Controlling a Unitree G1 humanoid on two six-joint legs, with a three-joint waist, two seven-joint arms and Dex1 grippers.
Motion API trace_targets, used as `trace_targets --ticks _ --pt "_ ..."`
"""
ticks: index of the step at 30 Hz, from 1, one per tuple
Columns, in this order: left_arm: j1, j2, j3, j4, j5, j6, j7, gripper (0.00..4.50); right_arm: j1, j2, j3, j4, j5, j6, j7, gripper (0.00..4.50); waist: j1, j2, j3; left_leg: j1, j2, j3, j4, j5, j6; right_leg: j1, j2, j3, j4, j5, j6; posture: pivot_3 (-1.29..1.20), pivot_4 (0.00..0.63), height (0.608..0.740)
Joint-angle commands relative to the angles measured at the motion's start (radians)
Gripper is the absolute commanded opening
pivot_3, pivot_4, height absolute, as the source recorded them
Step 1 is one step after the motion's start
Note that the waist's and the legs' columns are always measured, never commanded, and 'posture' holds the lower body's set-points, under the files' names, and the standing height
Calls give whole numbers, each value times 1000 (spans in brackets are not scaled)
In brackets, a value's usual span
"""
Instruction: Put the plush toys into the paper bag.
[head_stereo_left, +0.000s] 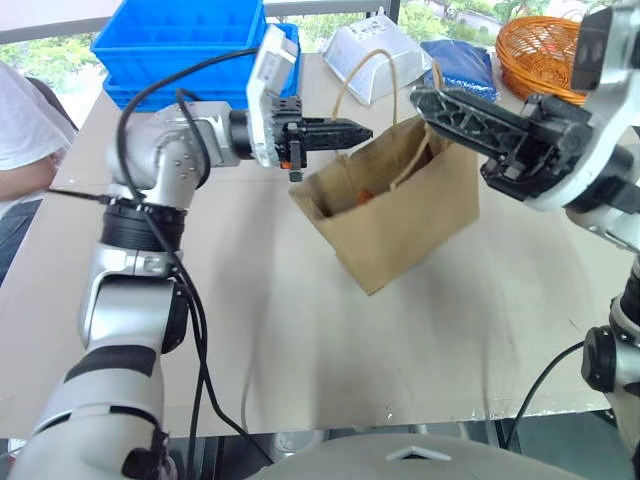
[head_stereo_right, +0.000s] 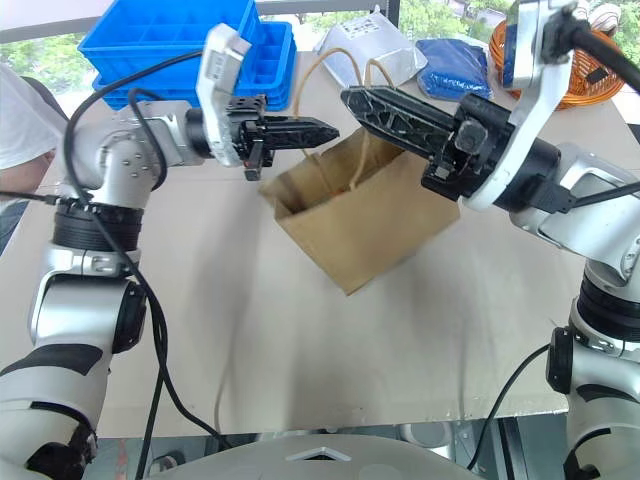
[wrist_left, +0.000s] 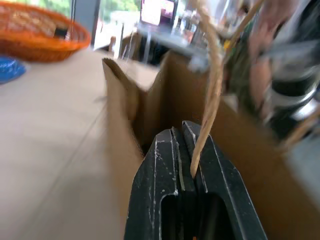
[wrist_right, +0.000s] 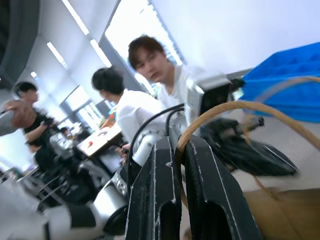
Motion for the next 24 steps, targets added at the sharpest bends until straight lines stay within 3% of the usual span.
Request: trace_targets --ticks 1,4,9,13,20,24 --pt "-104 -82 -41 199 159 -203 -50 0 15 -30 30 -12 -42 -59 -53 87 7 0 0 0 0 0 0 0 0 0 -1 0 0 0 0 0 150 740" --pt "-132 -124 -18 271 190 -241 -88 0 77 -80 12 -13 -156 -44 37 87 15 0 0 -3 1 0 0 -1 2 0 -1 -1 -2 0 0 0 150 740" --pt "-75 -107 48 168 177 -199 -96 0 201 -183 -28 -38 -275 -34 171 87 11 0 0 -4 2 -1 0 -5 8 -1 -2 -1 -1 0 1 0 150 740" --pt "-42 -98 78 60 167 -169 -92 0 236 -220 -55 -73 -253 -41 230 87 15 0 0 -3 3 -1 1 -5 9 -1 -3 0 -3 -1 2 0 150 740" --pt "-114 -76 148 -26 129 -43 -65 0 192 -237 -109 -84 -67 -116 230 87 15 -1 0 -4 3 -2 6 -6 9 0 -2 -1 -2 -1 2 0 150 740" --pt "-59 -70 136 -62 151 -56 -59 0 188 -232 -92 -91 -37 -144 226 87 16 0 0 -3 3 -2 6 -5 9 0 -2 0 -1 -1 2 0 150 740"
